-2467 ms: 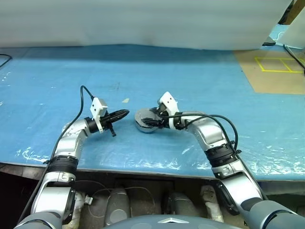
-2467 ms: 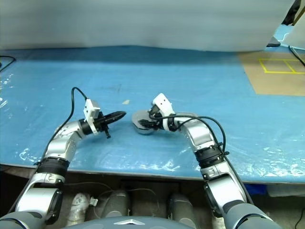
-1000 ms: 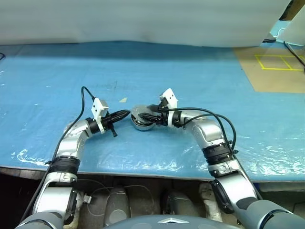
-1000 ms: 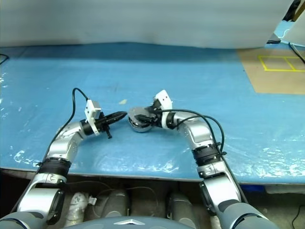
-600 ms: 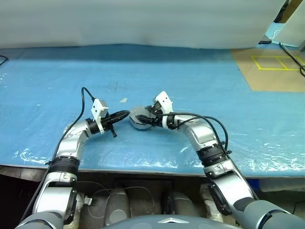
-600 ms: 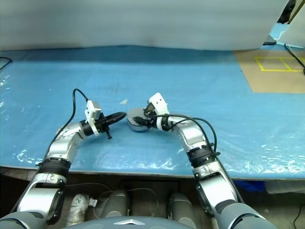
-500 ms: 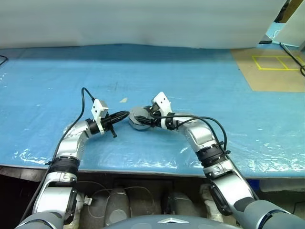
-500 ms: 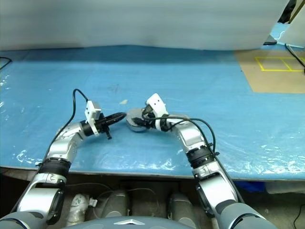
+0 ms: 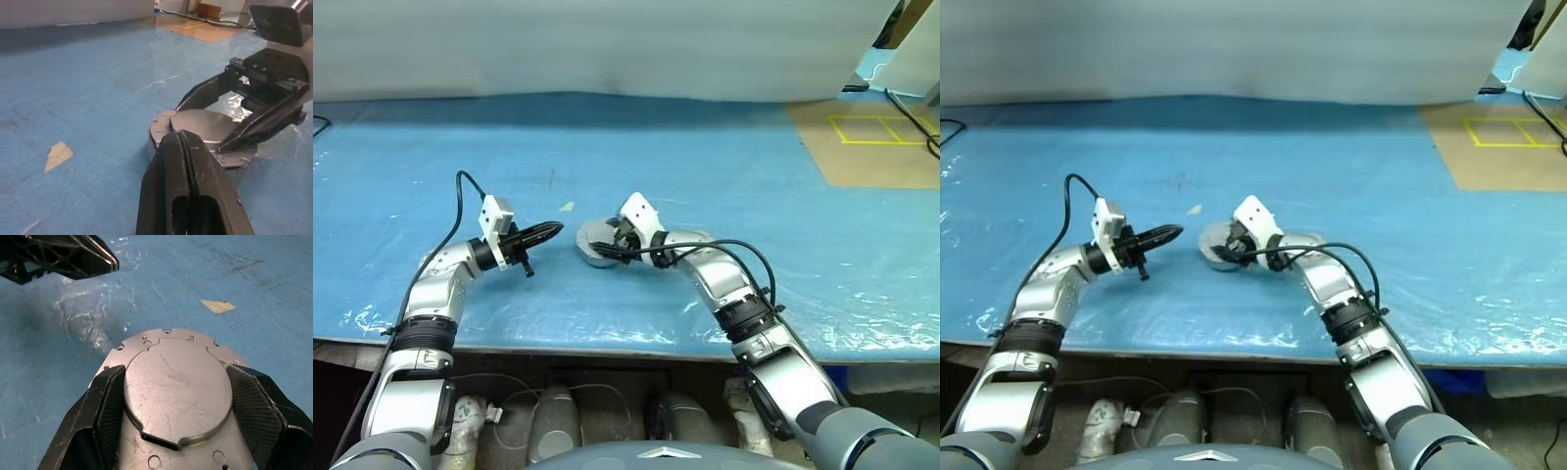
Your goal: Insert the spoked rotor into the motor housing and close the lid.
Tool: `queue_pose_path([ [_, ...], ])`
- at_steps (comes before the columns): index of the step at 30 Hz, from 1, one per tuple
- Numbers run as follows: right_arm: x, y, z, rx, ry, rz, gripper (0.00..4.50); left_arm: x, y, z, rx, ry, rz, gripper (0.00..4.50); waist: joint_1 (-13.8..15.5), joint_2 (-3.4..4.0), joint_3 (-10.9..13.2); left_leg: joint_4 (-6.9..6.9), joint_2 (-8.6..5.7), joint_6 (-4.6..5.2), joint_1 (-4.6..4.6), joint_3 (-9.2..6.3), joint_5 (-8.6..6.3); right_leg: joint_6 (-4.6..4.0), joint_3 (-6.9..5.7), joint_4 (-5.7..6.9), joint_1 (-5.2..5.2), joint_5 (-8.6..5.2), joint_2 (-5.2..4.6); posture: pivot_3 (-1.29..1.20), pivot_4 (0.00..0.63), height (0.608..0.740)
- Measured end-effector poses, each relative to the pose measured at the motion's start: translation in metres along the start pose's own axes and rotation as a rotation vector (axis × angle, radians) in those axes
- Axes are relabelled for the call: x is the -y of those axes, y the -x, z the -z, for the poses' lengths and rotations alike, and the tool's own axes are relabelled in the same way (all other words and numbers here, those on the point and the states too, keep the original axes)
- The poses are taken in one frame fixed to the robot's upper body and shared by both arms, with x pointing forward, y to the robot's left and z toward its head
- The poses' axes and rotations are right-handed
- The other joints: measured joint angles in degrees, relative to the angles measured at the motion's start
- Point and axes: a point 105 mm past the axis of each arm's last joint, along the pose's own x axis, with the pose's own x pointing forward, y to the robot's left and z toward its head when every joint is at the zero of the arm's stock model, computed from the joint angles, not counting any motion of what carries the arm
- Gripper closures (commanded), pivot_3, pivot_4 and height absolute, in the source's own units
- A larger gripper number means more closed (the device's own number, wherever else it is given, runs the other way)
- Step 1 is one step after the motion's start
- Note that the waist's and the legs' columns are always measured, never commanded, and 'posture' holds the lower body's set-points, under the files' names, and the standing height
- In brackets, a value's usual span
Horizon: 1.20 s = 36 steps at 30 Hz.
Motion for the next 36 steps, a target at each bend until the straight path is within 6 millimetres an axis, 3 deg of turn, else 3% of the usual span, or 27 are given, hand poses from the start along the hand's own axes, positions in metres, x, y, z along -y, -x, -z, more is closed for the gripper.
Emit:
queue_pose_path([
  [3,0.008,-0.006,0.001,-0.05,0.039,0.045,1.58,0.002,-0.002,0.0,0.003,-0.001,0.006,4.5,0.23,0.06,0.0,-0.15,-0.05,0.02,0.37,0.03,-0.01,-0.24,0.03,0.02,0.26,-0.18,-0.22,0.0,0.15,0.74],
  [7,0.018,-0.007,0.003,-0.083,0.054,0.099,1.58,0.005,-0.006,0.0,0.005,-0.011,0.01,4.5,0.67,0.15,0.02,-0.26,-0.2,0.26,0.72,0.07,-0.16,0.24,0.13,0.02,0.51,-0.43,-0.67,0.0,0.15,0.74],
  [16,0.021,0.0,0.008,-0.132,0.04,0.086,1.58,0.016,-0.017,0.014,-0.036,0.0,0.038,4.5,1.78,0.31,-0.38,-0.66,-0.3,0.27,0.91,0.15,-0.16,0.38,0.14,-0.25,0.66,-0.46,-0.82,0.0,0.15,0.74],
  [23,0.017,0.005,0.006,-0.129,0.048,0.042,1.58,0.013,-0.052,0.017,-0.02,-0.004,0.011,4.5,1.72,0.23,-0.72,-0.81,-0.37,0.08,0.67,0.18,0.01,0.44,0.11,-0.74,0.7,-0.18,-0.82,0.0,0.15,0.74],
  [30,0.014,0.014,0.007,-0.124,0.067,0.012,1.58,0.007,-0.051,0.035,-0.091,-0.02,-0.016,4.5,2.02,0.21,-0.73,-1.04,-0.56,0.05,0.49,0.02,0.02,0.71,-0.07,-0.75,0.7,-0.32,-0.81,0.0,0.15,0.74],
  [36,0.016,0.015,0.009,-0.131,0.057,0.023,1.58,0.007,-0.055,0.036,-0.1,-0.043,-0.003,4.5,2.09,0.2,-0.74,-1.04,-0.62,0.04,0.53,-0.02,0.01,0.8,-0.1,-0.75,0.78,-0.37,-0.89,0.0,0.15,0.74],
])
